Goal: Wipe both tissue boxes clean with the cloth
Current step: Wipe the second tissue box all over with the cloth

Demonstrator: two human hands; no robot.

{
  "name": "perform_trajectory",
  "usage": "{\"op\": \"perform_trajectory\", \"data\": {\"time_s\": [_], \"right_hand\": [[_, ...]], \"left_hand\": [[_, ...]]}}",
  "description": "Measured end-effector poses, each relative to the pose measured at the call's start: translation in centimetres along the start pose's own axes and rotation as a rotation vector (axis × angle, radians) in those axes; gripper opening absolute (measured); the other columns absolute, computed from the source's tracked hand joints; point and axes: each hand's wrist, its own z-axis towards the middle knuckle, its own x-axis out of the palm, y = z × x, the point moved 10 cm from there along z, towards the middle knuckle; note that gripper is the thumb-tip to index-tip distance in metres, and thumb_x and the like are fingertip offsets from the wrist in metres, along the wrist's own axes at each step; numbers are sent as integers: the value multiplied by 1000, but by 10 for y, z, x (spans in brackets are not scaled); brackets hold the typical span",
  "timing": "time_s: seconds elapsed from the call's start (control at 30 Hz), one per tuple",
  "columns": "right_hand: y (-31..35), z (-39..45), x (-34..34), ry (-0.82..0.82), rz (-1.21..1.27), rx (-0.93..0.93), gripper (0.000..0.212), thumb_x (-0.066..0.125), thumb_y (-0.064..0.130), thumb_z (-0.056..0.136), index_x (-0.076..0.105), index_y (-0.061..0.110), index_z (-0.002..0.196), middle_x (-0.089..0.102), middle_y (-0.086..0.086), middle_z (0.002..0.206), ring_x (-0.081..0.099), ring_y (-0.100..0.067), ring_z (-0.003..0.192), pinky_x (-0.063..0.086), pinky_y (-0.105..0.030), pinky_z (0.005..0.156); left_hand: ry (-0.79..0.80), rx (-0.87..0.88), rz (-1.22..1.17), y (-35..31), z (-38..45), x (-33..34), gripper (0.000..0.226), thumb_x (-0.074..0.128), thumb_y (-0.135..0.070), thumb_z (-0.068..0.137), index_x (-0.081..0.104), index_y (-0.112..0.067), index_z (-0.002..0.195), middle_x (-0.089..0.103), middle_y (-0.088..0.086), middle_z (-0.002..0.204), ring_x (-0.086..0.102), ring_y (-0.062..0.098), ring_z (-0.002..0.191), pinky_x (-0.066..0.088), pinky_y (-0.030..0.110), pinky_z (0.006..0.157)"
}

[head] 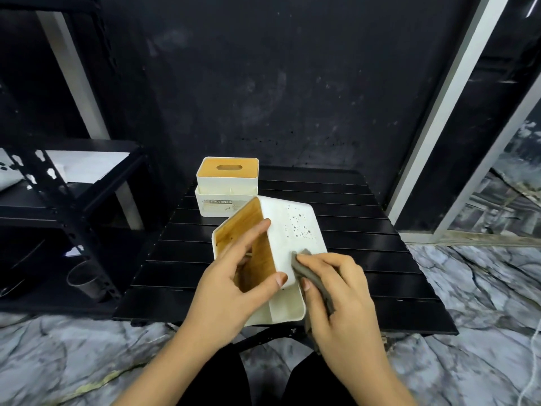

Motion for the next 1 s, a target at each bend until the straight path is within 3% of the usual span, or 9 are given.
{"op": "perform_trajectory", "data": {"time_s": [0.17,0.23,0.33,0.47,0.63,0.77,0.87,1.0], "right_hand": [[-15,11,1,32,113,54,32,53,21,85,59,31,115,51,19,107,53,-14,103,42,-16,87],[-25,8,-2,15,95,102,35,53,19,84,60,33,115,51,21,107,52,-13,103,41,-14,87],[-18,3,-3,9,94,74,32,53,22,85,60,33,114,50,22,108,52,-13,103,40,-14,87],[11,12,1,47,60,-59,30,48,25,86,62,27,113,50,16,108,51,-12,101,38,-12,88],[-2,21,2,41,106,-15,32,46,27,86,59,31,115,49,18,107,53,-16,103,44,-21,88],[10,12,4,60,81,-70,31,48,25,87,60,30,115,49,15,108,53,-16,101,44,-21,85],[20,17,8,81,67,-106,31,48,22,87,61,28,114,51,12,107,52,-16,99,43,-20,85],[-3,29,7,77,88,-17,31,52,21,87,61,31,114,50,14,106,52,-15,102,46,-26,86]], "left_hand": [[-25,5,2,2,-4,-3,67,72,-51,55,44,-72,112,59,-17,117,55,0,105,39,2,83],[-36,11,-25,1,-3,-5,70,82,-36,61,46,-73,107,60,-16,116,56,-3,104,38,0,81],[-17,15,-33,-2,-2,-2,75,82,-18,68,48,-74,104,60,-22,116,55,-7,105,38,-1,80],[17,29,-8,-6,-2,5,67,77,-39,59,49,-68,112,59,-28,113,54,-4,110,39,3,86],[-7,17,-11,-3,-1,1,73,83,-23,66,49,-69,110,61,-27,105,55,-5,104,39,2,83],[4,2,-32,-1,0,-2,75,81,-15,67,50,-67,111,65,-14,107,57,-4,104,41,5,85],[35,6,-25,-1,1,-1,75,84,-20,66,49,-67,113,65,-11,110,57,1,107,43,12,93],[12,-7,-19,1,-1,-2,70,80,-37,57,48,-70,111,63,-20,110,56,-1,107,40,5,88]]}}
